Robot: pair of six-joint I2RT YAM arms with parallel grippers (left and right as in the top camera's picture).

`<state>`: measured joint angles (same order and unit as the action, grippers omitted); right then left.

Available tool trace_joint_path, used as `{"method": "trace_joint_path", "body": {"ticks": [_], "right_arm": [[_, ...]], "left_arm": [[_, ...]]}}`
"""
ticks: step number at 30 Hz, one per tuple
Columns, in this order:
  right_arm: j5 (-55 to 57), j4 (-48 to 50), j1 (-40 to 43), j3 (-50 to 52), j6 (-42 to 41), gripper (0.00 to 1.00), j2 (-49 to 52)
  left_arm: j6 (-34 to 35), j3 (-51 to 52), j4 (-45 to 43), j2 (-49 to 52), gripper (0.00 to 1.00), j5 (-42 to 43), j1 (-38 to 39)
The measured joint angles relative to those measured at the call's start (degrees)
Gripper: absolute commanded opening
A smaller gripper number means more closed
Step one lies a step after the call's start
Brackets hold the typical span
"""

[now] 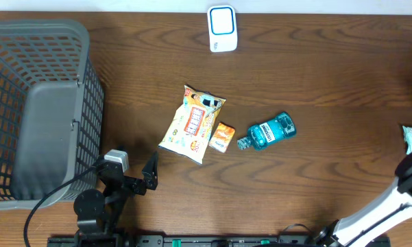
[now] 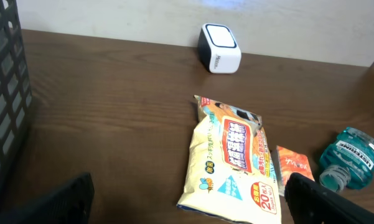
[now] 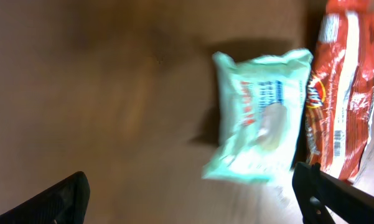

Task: Scan the item barcode
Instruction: 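Carry the wipes pack to the far right edge and release it, then reach the right gripper back toward the blue Listerine bottle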

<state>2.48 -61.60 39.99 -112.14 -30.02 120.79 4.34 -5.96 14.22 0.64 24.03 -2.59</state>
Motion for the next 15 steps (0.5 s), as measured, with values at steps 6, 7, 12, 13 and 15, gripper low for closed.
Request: {"method": "trace_joint_path", "body": {"ticks": [6,7,12,13,15], "right_arm": [[-11.6,-1.0,-2.1,-1.7,-0.1,0.99,-14.1],[-13.5,-1.4,-2.9,-2.0,-0.1,0.99,-16.2],[-18.4,-4.8,-9.8,-2.3,-0.1,0.99,-23.5],[-18.7,-5.7,-11.6,-2.3,-0.1,0.99,-24.4],[-19.4,-7.6,-15.6,-2.3,-0.5,0.99,-25.7]], "left_arm": [[0.0,0.0,0.0,0.0,0.98,0.0,0.0],[0.0,0.0,0.0,0.0,0.98,0.0,0.0],[0.0,0.0,0.0,0.0,0.98,0.0,0.0],[0.0,0.0,0.0,0.0,0.98,0.0,0.0],[0.0,0.0,0.0,0.0,0.98,0.0,0.0]]}}
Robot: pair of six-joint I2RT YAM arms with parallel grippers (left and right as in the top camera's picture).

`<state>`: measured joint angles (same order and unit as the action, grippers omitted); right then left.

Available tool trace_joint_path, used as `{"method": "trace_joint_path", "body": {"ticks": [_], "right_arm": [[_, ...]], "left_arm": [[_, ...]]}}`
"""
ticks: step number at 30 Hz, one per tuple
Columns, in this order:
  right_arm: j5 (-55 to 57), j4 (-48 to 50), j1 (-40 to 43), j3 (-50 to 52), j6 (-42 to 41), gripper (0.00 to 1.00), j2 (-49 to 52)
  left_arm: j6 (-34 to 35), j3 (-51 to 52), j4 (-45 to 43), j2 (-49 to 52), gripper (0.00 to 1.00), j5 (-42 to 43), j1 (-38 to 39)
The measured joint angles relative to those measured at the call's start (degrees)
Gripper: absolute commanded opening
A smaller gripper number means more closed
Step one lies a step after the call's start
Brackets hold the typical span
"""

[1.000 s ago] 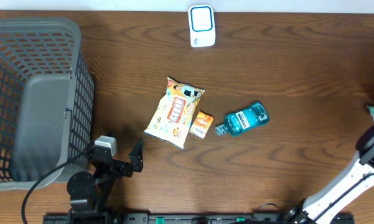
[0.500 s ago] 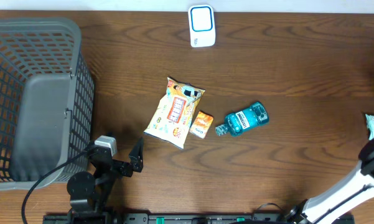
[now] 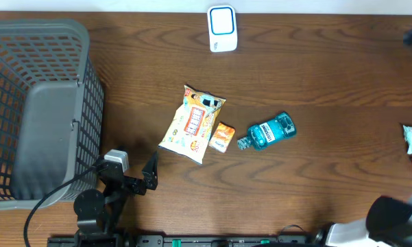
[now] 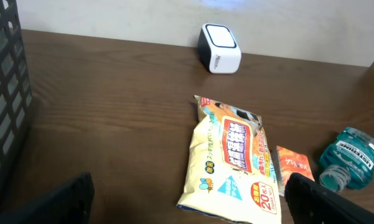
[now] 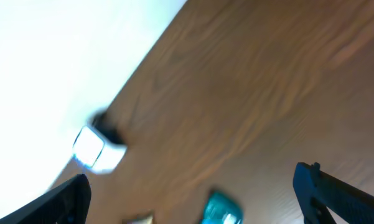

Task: Scan the item barcode
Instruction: 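Reach the right gripper back toward the blue Listerine bottle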

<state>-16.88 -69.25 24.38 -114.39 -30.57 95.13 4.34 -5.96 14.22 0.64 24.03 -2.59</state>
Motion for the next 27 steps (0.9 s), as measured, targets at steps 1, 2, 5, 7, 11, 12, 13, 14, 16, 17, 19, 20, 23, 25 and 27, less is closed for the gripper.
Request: {"method": "trace_joint_path", "body": {"ticks": [1,2,5,7,11,12,13,14,16,17,19,20,23,25,27], "right_arm": [[-0.5,-0.9,-2.4,0.0,-0.8,0.99,-0.4],[-0.7,-1.3,-3.7,0.0,-1.4,0.99,-0.6],[-1.4,-4.5,-9.1,0.0,-5.7,0.99,-0.6],[-1.9,-8.0,-12.7,0.0,-10.7,0.99,-0.2],[-2.3,-11.2,-19.3,0.0,-17.3,0.99,1.5],[-2.2,-11.3,-21.2,0.0,-18.5,0.99,2.3],[-2.1,-11.4,-22.9,0.0,-19.2,0.99,3.1],[-1.7,-11.6,-24.7,0.0,-19.9,0.99,4.1],[-0.9,-11.8,-28.7,0.0,-20.9,0.99,6.6],[-0.1,-11.9,-30.5,0.0,-21.2,0.99,7.9],[1.5,-12.0,-34.0,0.0,-21.6,0.99,10.7],[2.5,-12.2,-36.0,0.0,-21.9,0.99,12.4],[5.4,-13.4,-40.9,0.0,-23.4,0.99,17.8],[6.8,-14.5,-43.5,0.0,-25.4,0.99,21.4],[8.2,-15.7,-45.5,0.0,-28.2,0.99,24.7]], "left_arm": [[0.0,0.0,0.0,0.0,0.98,0.0,0.0],[0.0,0.0,0.0,0.0,0.98,0.0,0.0],[0.0,0.0,0.0,0.0,0.98,0.0,0.0],[0.0,0.0,0.0,0.0,0.98,0.0,0.0],[0.0,0.0,0.0,0.0,0.98,0.0,0.0],[0.0,0.0,0.0,0.0,0.98,0.0,0.0],[0.0,0.0,0.0,0.0,0.98,0.0,0.0],[0.0,0.0,0.0,0.0,0.98,0.0,0.0],[0.0,0.0,0.0,0.0,0.98,0.0,0.0],[0.0,0.0,0.0,0.0,0.98,0.0,0.0],[0.0,0.0,0.0,0.0,0.98,0.0,0.0],[0.0,0.0,0.0,0.0,0.98,0.0,0.0],[0.0,0.0,0.0,0.0,0.98,0.0,0.0],[0.0,0.0,0.0,0.0,0.98,0.0,0.0],[0.0,0.0,0.0,0.0,0.98,0.0,0.0]]}}
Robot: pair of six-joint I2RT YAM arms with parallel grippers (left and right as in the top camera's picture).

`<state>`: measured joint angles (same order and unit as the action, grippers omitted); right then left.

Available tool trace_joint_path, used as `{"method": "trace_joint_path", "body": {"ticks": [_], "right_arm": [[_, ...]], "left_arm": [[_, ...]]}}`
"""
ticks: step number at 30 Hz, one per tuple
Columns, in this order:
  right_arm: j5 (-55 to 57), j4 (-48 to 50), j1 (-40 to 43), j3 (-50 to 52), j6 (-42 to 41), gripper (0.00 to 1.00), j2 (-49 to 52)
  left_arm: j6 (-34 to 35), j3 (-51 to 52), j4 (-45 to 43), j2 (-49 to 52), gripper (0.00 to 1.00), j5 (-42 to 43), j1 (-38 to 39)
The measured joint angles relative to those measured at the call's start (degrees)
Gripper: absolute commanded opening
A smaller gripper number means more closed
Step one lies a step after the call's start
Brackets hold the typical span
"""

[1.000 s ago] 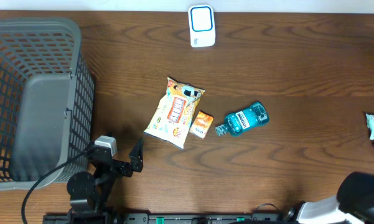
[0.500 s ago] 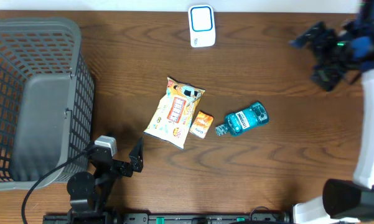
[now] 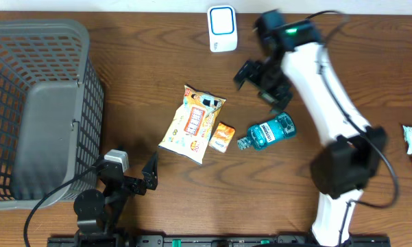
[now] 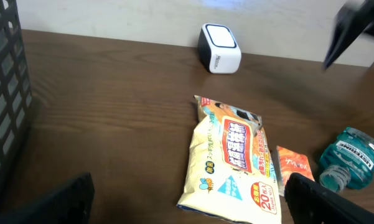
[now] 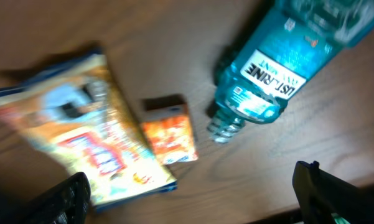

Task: Scan the item barcode
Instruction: 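Reach the right gripper back toward the blue Listerine bottle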

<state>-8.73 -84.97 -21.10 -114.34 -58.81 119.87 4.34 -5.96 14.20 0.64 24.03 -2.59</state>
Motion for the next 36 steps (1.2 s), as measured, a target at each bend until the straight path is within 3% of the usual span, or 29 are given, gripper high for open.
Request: {"method": "trace_joint_path", "body": {"ticks": [7,17,26,36], "right_arm": [[4.8,-1.9,-3.9,0.1,-7.1,0.99,4.0],[13.6,-12.0,-7.1,0.1,-10.6,0.99,4.0],[16.1,-5.6,-7.5,2.7,-11.0,0.99,4.0],[17.8,-7.3,-7.6,7.1,-8.7,0.99,0.8]], "left_arm": [[0.0,0.0,0.0,0.0,0.98,0.0,0.0],[0.0,0.0,0.0,0.0,0.98,0.0,0.0],[0.0,0.0,0.0,0.0,0.98,0.0,0.0],[0.0,0.0,0.0,0.0,0.98,0.0,0.0]]}}
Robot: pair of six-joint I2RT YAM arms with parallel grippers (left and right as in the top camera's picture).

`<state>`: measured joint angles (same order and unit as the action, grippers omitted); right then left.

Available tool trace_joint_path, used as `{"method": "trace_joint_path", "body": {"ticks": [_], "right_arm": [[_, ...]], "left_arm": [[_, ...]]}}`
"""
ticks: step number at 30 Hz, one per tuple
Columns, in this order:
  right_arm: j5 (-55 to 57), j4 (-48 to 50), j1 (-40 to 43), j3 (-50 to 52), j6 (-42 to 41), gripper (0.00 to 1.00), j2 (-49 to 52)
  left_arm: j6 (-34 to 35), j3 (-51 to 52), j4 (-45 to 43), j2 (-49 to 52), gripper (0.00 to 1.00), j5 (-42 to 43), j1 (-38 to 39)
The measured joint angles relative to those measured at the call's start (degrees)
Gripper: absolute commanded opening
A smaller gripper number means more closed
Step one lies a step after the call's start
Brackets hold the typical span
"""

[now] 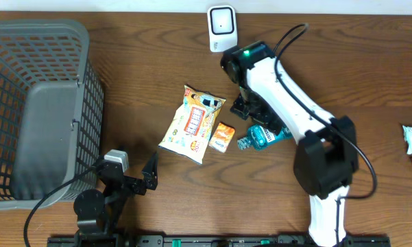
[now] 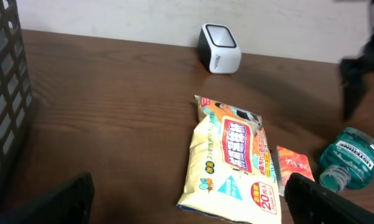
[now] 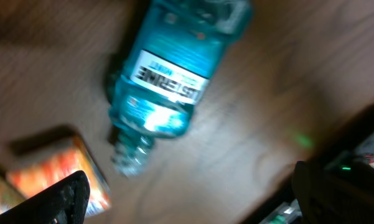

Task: Scan the item barcode
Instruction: 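Reach the right gripper back toward the blue Listerine bottle, then close the right gripper on the Listerine bottle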

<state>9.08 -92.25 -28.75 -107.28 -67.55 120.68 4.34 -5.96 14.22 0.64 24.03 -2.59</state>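
Note:
A white barcode scanner (image 1: 221, 27) stands at the table's far edge, also in the left wrist view (image 2: 219, 48). A teal mouthwash bottle (image 1: 262, 136) lies on its side mid-table, cap toward a small orange box (image 1: 223, 137). A yellow wipes pack (image 1: 190, 123) lies left of the box. My right gripper (image 1: 256, 115) hangs open just above the bottle (image 3: 173, 79), holding nothing; its fingertips (image 3: 56, 199) frame the bottle's cap end. My left gripper (image 1: 142, 180) rests open near the front edge, facing the wipes pack (image 2: 230, 158).
A large grey mesh basket (image 1: 34, 103) fills the left side. A mint-green pack and a red packet lie at the right edge. The right arm (image 1: 295, 103) arches over the table's middle.
My right gripper has moved from up and right of the bottle to directly over it, and closer; the bottle now fills its view and the wipes pack has left it. The left arm has not moved.
My right gripper was at the far right edge over the mint-green pack and red packet. Then it was nearly out of the overhead view, its camera facing the scanner. Then it hung open near the bottle, and now it is over the bottle. The items have not moved.

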Motion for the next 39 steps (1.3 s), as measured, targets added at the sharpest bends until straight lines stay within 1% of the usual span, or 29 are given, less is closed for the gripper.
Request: {"method": "trace_joint_path", "body": {"ticks": [3,6,8,12,13,15,17,19,22,27,31,39], "right_arm": [[2.2,-2.6,0.0,0.7,1.0,0.99,-7.3],[5.3,-2.7,0.0,3.5,1.2,0.99,-18.7],[7.3,-0.8,0.0,7.4,0.7,0.99,-26.9],[9.6,9.4,0.0,20.7,-1.6,0.99,-41.0],[9.9,12.4,0.0,24.4,-2.2,0.99,-43.1],[9.9,21.5,0.0,33.2,-3.2,0.99,-45.9],[8.6,29.3,0.0,40.2,-3.6,0.99,-45.9],[5.0,37.5,0.0,46.6,-3.3,0.98,-43.4],[1.9,40.9,0.0,48.5,-2.8,0.99,-40.0],[-2.3,42.8,0.5,47.1,-2.6,0.99,-32.7],[-6.4,43.7,3.2,45.5,-3.8,0.98,-26.9],[-12.0,48.2,6.9,45.5,-5.2,0.98,-20.2]], "left_arm": [[0.0,0.0,0.0,0.0,0.98,0.0,0.0],[0.0,0.0,0.0,0.0,0.98,0.0,0.0],[0.0,0.0,0.0,0.0,0.98,0.0,0.0],[0.0,0.0,0.0,0.0,0.98,0.0,0.0],[0.0,0.0,0.0,0.0,0.98,0.0,0.0],[0.0,0.0,0.0,0.0,0.98,0.0,0.0],[0.0,0.0,0.0,0.0,0.98,0.0,0.0],[0.0,0.0,0.0,0.0,0.98,0.0,0.0],[0.1,0.0,0.0,0.0,0.98,0.0,0.0],[0.2,0.0,0.0,0.0,0.98,0.0,0.0],[0.2,0.0,0.0,0.0,0.98,0.0,0.0],[0.2,0.0,0.0,0.0,0.98,0.0,0.0]]}}
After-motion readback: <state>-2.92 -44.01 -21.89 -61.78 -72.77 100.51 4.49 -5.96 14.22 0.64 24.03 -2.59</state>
